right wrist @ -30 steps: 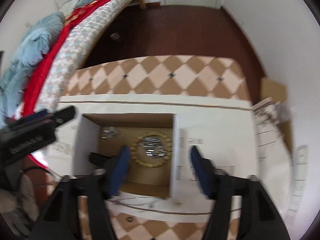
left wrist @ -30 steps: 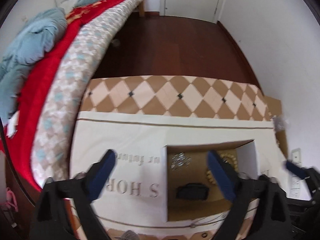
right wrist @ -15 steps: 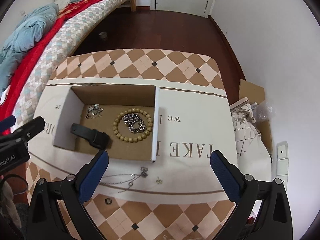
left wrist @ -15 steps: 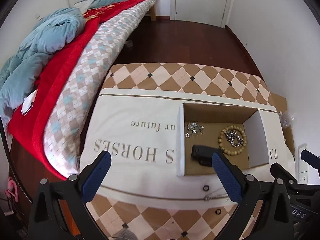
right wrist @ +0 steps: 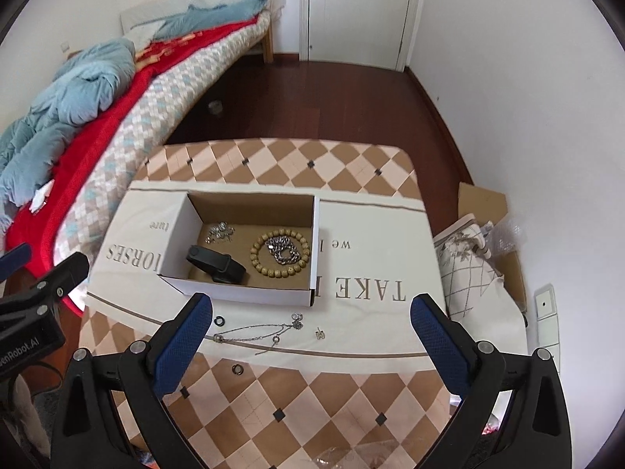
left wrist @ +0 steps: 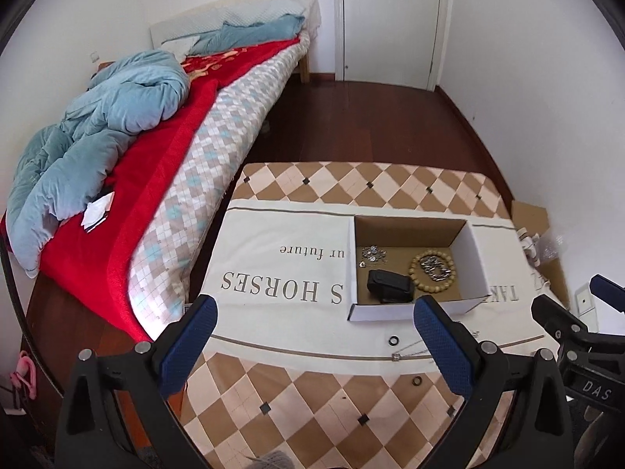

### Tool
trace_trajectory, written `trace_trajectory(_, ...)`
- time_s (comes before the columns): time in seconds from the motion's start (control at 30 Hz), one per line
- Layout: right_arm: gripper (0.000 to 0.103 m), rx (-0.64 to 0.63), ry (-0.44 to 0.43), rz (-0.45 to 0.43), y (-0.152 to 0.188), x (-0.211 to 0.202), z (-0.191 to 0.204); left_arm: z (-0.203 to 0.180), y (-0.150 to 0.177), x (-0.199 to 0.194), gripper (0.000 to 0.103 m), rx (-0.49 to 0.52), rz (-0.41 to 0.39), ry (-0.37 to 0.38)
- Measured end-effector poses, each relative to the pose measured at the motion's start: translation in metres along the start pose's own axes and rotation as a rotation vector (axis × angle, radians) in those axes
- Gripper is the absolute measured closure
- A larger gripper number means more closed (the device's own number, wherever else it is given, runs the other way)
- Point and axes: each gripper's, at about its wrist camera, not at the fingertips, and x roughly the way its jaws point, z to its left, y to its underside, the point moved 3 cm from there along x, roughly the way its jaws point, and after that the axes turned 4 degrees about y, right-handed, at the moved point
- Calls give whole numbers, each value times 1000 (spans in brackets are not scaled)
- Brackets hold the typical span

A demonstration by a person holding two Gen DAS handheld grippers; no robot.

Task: Organize jewelry
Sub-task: 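Lift both open tools away from the white box, then grasp a small silver stud earring from the cloth with the right tool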

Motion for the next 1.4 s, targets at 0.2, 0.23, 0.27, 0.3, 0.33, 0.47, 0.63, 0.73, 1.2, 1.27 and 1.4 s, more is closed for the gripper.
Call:
trace_trajectory(0.2, 0, 29, -7, -48, 4, -34, -9, 0, 4, -33, 0, -7, -47, -3)
trace_trajectory(0.23, 0, 33, -11, -54, 5, -38, -10, -1, 4, -38, 0, -8, -49, -13)
trace_trajectory(0.27, 0, 37, -16, -61, 6, -44, -11, -1, 5, -43, 0, -8, -54, -27)
trace_trajectory(0.3, 0, 38, -19, -70, 7, -50, -10, -2, 5, -49, 0, -8, -67, -40)
trace_trajectory(0.33, 0, 40, -22, -78, 8, -54, -11, -2, 6, -54, 0, -11, -78, -38)
trace_trajectory(0.47, 0, 76, -50, -110, 16, -69, -19, 0, 8, -61, 0, -60, -116, -17)
trace_trajectory(0.63, 14, 137, -30, -75, 38, -46, -40, -3, 22, -26, 0, -37, -54, -38)
trace_trajectory(0.73, 37, 174, -51, 13, 53, -10, -50, -6, 38, 2, 0, -30, 7, -59)
trace_trajectory(1.2, 49, 132, -87, 153, 90, 136, -32, -3, 75, 107, 1, -32, 208, -153)
trace_trajectory(1.27, 50, 107, -88, 150, 88, 144, -23, -2, 76, 114, 1, -36, 222, -141)
trace_trajectory(1.4, 61, 41, -67, 169, 88, 166, -6, -4, 80, 127, 4, -28, 259, -110)
